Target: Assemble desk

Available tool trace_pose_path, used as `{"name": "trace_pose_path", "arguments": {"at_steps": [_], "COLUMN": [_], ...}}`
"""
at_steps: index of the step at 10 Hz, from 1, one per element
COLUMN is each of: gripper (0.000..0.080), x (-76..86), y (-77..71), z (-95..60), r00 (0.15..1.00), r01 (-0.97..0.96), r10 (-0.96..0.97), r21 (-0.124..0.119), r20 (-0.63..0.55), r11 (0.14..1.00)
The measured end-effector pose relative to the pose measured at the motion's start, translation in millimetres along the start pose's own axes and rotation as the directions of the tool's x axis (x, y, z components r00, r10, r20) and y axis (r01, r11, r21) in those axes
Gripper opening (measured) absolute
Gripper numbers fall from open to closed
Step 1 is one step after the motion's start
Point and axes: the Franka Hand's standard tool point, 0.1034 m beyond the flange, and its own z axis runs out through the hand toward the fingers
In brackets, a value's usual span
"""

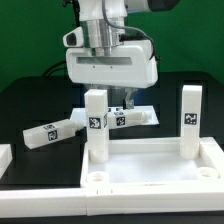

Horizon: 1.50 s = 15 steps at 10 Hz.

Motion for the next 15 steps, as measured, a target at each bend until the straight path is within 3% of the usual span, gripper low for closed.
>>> {"name": "trace_pose_path", "arguments": {"at_steps": [3,4,7,8,11,15], "gripper": [0.0649,0.0649,0.0649,0.0649,0.0649,0.0649], "x": [-8.3,-13.1,-13.7,-19.4,-28.9,-40.0], "y": [28.8,34.1,33.6,36.4,32.8,24.8], "z": [8.3,12.4,13.3,11.2,11.0,26.0], "r00": [0.981,0.979,0.978,0.954,0.923,0.917], "r01": [-0.183,-0.197,-0.202,-0.278,-0.359,-0.376], "r10": [0.180,0.196,0.200,0.272,0.347,0.372], "r21": [0.030,0.022,0.022,0.039,0.047,-0.002], "r20": [0.067,0.058,0.064,0.126,0.166,0.142], "r11": [0.983,0.980,0.979,0.960,0.932,0.927]}}
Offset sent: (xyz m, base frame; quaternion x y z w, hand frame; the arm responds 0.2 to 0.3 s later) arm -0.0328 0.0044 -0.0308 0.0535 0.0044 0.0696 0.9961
